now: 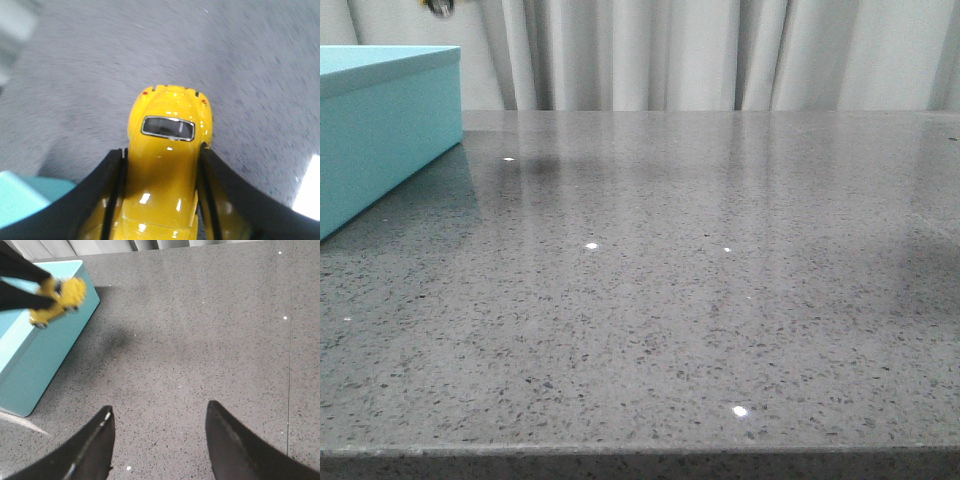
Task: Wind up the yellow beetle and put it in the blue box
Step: 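Lift the car with the left gripper and lower it into the blue box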
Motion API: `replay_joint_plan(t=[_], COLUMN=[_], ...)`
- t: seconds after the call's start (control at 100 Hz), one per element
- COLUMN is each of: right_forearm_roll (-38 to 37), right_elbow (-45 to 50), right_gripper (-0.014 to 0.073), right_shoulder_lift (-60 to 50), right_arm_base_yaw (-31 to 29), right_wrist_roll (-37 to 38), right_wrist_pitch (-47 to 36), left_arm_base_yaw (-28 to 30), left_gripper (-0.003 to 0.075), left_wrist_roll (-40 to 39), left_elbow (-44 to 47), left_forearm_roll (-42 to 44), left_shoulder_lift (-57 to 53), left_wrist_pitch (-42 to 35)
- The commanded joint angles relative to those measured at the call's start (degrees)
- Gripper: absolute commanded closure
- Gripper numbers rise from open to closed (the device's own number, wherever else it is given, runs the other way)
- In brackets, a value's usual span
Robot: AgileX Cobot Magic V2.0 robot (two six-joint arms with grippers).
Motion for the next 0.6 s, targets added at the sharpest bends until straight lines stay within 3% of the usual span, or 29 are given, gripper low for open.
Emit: replay_joint_plan(t=[0.0,0.1,0.37,0.59], right_forearm_roll=[-0.88,-0.88,-0.88,-0.81], right_elbow=[-1.45,-1.45,-1.45,-1.45], right_gripper=[0.0179,0.0179,0.0179,0.0179], right_shoulder_lift=[-0.71,-0.71,-0.71,-0.71], right_arm_base_yaw=[-0.03,-0.03,-0.03,-0.03], right_wrist_roll=[0.00,0.00,0.00,0.00], right_wrist_pitch=[-4.20,-4.20,-4.92,-6.16], left_arm_base_yaw=[2.60,6.34,20.17,25.35], left_gripper=[0.0591,0.0591,0.0591,0.0603], left_wrist_roll=[-6.09,-6.40,-20.75,-21.04], left_elbow=[-3.36,-3.36,-3.11,0.67], left_forearm_roll=[-1.22,-0.74,0.01,-0.48], left_shoulder_lift=[-4.39,-5.86,-5.97,-4.17], left_wrist_pitch=[-1.78,-0.63,7.23,9.30])
